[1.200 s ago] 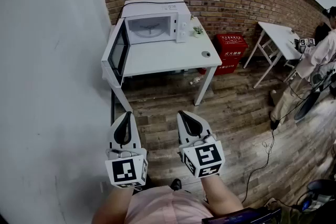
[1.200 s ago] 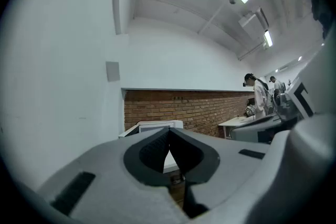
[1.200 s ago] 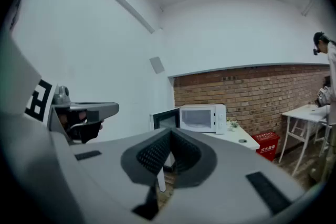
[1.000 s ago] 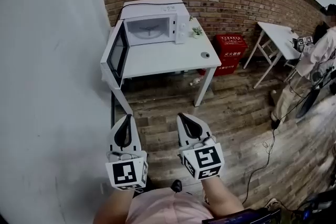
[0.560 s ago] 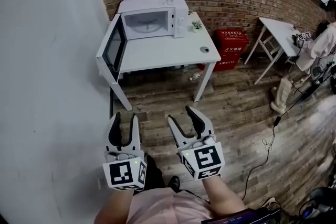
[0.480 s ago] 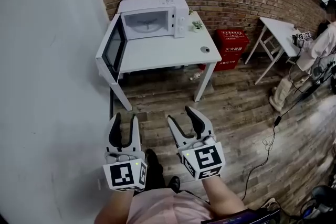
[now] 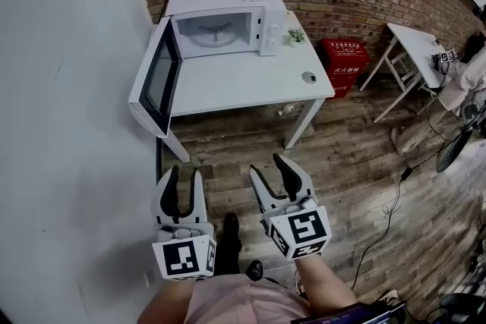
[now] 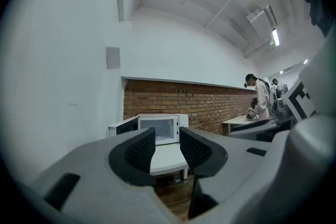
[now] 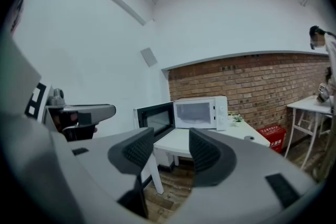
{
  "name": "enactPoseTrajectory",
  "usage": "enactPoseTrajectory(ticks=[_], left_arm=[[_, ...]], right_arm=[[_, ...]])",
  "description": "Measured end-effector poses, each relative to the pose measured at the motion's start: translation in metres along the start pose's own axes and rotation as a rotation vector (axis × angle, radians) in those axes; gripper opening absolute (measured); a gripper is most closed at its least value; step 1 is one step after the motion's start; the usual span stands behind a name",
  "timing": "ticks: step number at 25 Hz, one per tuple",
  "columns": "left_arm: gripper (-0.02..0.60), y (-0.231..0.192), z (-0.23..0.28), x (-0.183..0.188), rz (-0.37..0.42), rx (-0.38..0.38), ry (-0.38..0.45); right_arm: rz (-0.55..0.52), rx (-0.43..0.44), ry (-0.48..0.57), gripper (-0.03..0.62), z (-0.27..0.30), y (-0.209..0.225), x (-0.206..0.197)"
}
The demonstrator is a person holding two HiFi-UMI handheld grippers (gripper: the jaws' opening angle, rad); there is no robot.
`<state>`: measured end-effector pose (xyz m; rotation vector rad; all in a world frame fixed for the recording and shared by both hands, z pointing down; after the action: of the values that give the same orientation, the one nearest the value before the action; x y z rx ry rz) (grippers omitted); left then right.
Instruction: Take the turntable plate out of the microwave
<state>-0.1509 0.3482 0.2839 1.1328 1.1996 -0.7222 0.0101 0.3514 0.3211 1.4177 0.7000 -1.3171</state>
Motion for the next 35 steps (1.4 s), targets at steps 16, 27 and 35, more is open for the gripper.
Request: enactPoseTrajectory(ticks=[16, 27, 35], left_arm=[[0.126, -0.050, 0.170, -0.005, -0.004, -0.071, 0.060], [0.124, -0.050, 0.213, -0.003, -0.004, -0.103, 0.080], [0.124, -0.042, 0.259, -0.020, -0.008, -0.088, 0.023]], right_arm=[[-0.020, -0.069, 0.058, 0.196, 0.153, 0.048, 0.062], [-0.031, -0.090, 0.092, 0.196, 0.179, 0.071, 0.081], [-0.015, -0.064, 0.045, 0.196, 0.217, 0.104, 0.079]])
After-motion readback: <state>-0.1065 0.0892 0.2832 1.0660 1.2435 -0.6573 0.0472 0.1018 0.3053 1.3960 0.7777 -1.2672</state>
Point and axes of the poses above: the fingertips, and each gripper's own axes: z forward along the fingers, y to its right, x out of its top, the point moved 1 cm from there along -z, backward along the fingers, and after that the axes turned 13 degrees about z, right-handed, at the moved point
